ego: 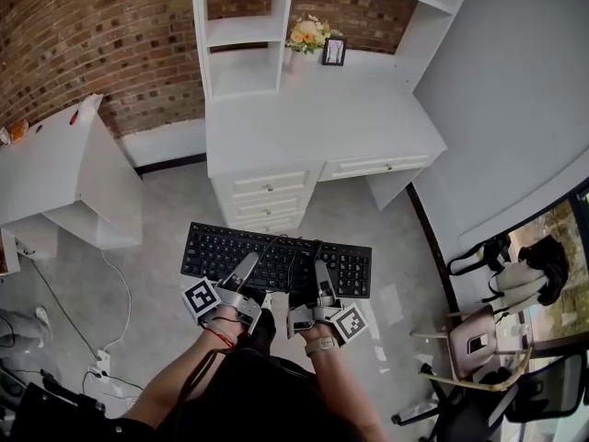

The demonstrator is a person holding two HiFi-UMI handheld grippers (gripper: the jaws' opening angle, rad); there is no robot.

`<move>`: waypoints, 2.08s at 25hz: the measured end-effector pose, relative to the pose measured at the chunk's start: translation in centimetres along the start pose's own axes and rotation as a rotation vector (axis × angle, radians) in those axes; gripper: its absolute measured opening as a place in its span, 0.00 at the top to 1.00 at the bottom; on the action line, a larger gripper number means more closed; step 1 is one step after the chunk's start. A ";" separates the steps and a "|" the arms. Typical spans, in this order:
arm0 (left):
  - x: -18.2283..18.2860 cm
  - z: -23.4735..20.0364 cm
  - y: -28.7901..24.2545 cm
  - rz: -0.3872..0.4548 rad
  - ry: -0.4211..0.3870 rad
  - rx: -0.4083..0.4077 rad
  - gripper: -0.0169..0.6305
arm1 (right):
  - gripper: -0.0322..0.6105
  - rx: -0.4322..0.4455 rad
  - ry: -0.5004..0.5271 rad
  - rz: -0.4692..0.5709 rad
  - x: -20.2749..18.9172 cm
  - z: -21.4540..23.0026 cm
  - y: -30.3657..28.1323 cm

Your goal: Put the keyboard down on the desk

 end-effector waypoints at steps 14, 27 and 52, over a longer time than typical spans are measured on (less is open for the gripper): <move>4.8 0.0 -8.2 -0.008 0.018 0.022 0.87 | 0.80 -0.021 -0.003 0.012 2.1 -0.3 -9.1; 9.7 -2.6 -14.8 0.039 0.060 0.055 0.87 | 0.80 -0.067 -0.004 -0.036 3.8 2.2 -18.3; 11.7 -5.9 -20.5 0.121 0.110 0.124 0.86 | 0.80 -0.152 -0.047 -0.151 7.1 5.6 -26.6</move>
Point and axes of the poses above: the fingertips, and each gripper's own axes: y backward along the fingers, z to its right, x out of its top, the point moved 6 cm from there along y, backward along the fingers, and after that the axes turned 9 degrees about -y, right-handed, at the moved point
